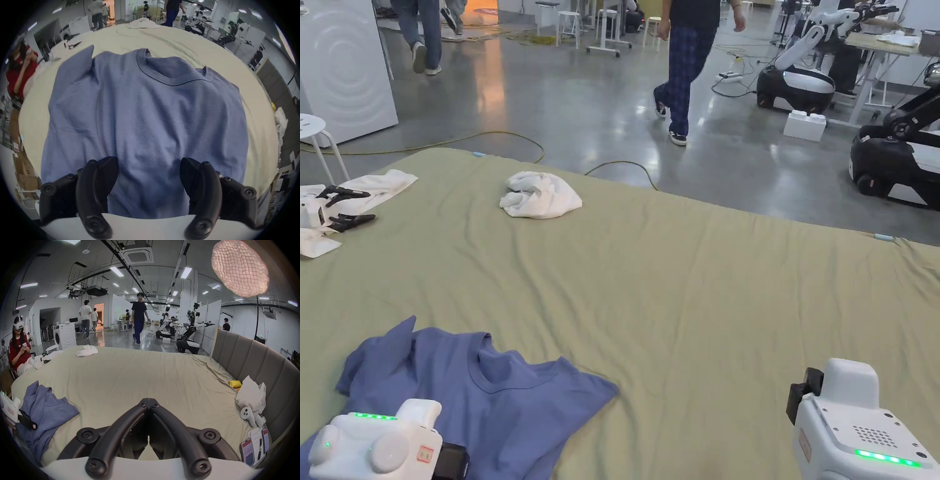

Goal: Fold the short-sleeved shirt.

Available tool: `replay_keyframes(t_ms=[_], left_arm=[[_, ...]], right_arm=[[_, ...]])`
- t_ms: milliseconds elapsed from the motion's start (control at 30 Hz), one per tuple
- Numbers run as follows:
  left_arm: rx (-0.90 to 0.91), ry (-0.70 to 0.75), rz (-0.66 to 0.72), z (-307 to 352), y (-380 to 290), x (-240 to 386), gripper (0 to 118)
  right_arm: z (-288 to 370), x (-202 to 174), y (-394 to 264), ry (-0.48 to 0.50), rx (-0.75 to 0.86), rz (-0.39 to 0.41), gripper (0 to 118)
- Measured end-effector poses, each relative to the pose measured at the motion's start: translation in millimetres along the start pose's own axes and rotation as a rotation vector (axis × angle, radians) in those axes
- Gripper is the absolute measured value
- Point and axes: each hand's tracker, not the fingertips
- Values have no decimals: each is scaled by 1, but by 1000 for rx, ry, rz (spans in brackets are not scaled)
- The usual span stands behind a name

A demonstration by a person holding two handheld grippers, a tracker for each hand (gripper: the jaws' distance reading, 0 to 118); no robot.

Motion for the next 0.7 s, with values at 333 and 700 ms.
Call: replay_keyframes(t_ms=[333, 700], left_arm=[[66, 24, 29, 4, -2, 13, 4], [510, -57, 95, 122, 53, 5, 4]], right_arm=[[6, 4, -1, 0, -3, -9, 0], [19, 33, 8, -21, 58, -44, 0]])
